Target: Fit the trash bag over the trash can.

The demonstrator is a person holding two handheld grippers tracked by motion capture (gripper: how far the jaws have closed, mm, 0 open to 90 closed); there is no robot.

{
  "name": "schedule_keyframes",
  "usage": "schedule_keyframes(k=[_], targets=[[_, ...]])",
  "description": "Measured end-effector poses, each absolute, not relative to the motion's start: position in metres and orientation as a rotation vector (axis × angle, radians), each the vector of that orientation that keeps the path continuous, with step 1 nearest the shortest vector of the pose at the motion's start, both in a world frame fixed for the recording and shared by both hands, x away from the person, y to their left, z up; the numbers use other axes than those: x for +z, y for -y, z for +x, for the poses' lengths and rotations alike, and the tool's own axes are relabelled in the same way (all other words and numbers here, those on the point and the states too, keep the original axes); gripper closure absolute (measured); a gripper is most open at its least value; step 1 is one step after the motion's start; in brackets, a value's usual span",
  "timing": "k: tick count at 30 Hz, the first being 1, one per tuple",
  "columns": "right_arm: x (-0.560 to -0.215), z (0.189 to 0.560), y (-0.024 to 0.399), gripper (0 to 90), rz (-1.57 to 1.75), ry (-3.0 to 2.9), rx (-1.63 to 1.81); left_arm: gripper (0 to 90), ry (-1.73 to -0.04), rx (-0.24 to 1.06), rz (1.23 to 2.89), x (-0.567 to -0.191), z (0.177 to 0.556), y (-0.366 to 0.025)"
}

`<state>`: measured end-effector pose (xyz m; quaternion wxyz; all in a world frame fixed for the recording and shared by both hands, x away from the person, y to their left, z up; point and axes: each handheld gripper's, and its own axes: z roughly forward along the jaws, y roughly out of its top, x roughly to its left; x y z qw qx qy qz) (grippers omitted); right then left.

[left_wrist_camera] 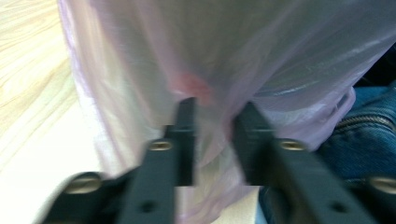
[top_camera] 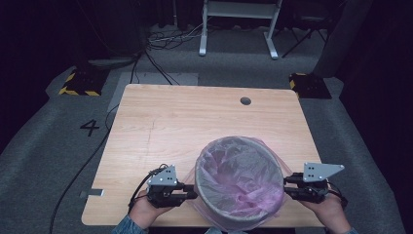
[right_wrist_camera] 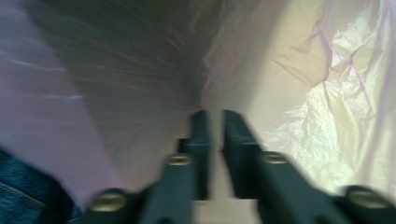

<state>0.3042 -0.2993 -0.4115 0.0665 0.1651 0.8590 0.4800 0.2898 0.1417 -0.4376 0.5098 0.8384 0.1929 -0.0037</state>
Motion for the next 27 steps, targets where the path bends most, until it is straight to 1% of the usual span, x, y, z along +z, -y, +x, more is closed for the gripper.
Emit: schedule_keyframes(k=[1,2,4,5,6,8,9,13,17,18,20,23,26,27], targets=[[-0.412,0.304,0.299,89.9,0.504,-2.588,1.439,85.8,-0.472,0.006,2.012,-0.438,0.29,-0.142],[-0.413,0.304,0.299,89.9,0.52,-2.579,1.438,88.4,-0.478,0.017,2.009,-0.437,0.291,-0.143],[-0.413,0.304,0.304,89.4,0.567,-2.562,1.447,89.5,-0.495,0.047,1.995,-0.436,0.291,-0.145],[-0.41,0.304,0.308,83.6,0.588,-2.543,1.462,89.6,-0.502,0.065,1.991,-0.434,0.292,-0.147],[-0.407,0.304,0.312,75.9,0.618,-2.507,1.491,89.6,-0.513,0.081,1.985,-0.432,0.293,-0.149],[-0.398,0.303,0.321,68.3,0.67,-2.468,1.544,89.7,-0.523,0.098,1.965,-0.427,0.298,-0.152],[-0.393,0.303,0.324,66.0,0.676,-2.456,1.565,89.7,-0.527,0.112,1.962,-0.425,0.301,-0.153],[-0.371,0.302,0.331,59.3,0.691,-2.382,1.604,89.7,-0.534,0.148,1.96,-0.418,0.315,-0.151],[-0.352,0.306,0.33,51.4,0.716,-2.306,1.66,89.7,-0.538,0.157,1.973,-0.415,0.323,-0.144],[-0.346,0.307,0.328,48.6,0.715,-2.294,1.69,89.7,-0.535,0.16,1.975,-0.414,0.323,-0.143],[-0.341,0.308,0.324,46.6,0.706,-2.291,1.709,89.6,-0.529,0.165,1.978,-0.412,0.324,-0.141],[-0.335,0.308,0.31,39.4,0.657,-2.314,1.718,89.6,-0.515,0.174,1.977,-0.409,0.321,-0.14],[-0.334,0.31,0.296,38.2,0.643,-2.352,1.663,89.6,-0.501,0.171,1.981,-0.407,0.317,-0.139],[-0.335,0.311,0.292,39.1,0.645,-2.364,1.646,89.6,-0.492,0.174,1.981,-0.406,0.315,-0.139]])
